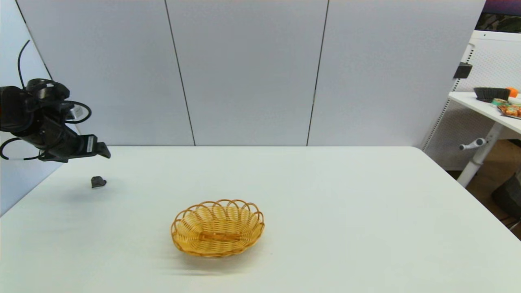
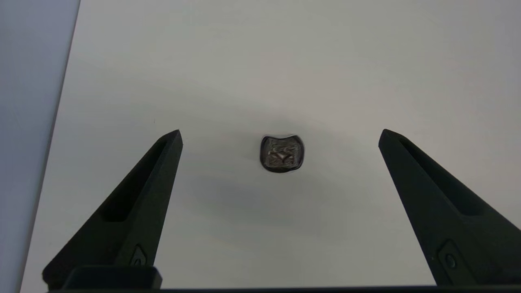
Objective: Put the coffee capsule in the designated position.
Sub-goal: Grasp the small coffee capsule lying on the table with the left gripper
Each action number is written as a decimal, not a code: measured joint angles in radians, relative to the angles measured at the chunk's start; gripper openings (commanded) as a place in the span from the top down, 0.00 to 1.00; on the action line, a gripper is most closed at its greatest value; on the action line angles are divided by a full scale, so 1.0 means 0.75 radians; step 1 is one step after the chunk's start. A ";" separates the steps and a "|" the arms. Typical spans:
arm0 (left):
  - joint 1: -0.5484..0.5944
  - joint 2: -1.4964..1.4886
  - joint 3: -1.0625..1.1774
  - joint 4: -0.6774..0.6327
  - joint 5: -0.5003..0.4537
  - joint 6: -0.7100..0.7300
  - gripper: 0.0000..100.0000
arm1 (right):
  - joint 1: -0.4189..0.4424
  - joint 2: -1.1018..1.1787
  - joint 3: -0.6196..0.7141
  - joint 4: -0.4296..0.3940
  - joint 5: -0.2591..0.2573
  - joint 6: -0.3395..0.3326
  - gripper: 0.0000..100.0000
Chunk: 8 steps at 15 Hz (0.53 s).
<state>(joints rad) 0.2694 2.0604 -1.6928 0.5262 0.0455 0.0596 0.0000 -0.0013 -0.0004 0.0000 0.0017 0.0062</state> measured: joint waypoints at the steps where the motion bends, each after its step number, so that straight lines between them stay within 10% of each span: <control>1: 0.006 0.013 0.001 0.005 0.003 -0.001 0.00 | 0.000 0.000 0.000 0.000 -0.001 -0.001 0.00; 8: 0.035 0.059 0.034 0.082 0.001 -0.010 0.00 | 0.000 0.000 0.000 0.000 -0.001 -0.001 0.00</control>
<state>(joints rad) 0.2953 2.1047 -1.6674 0.5879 0.0460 0.0523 0.0000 -0.0013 -0.0004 0.0000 0.0013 0.0057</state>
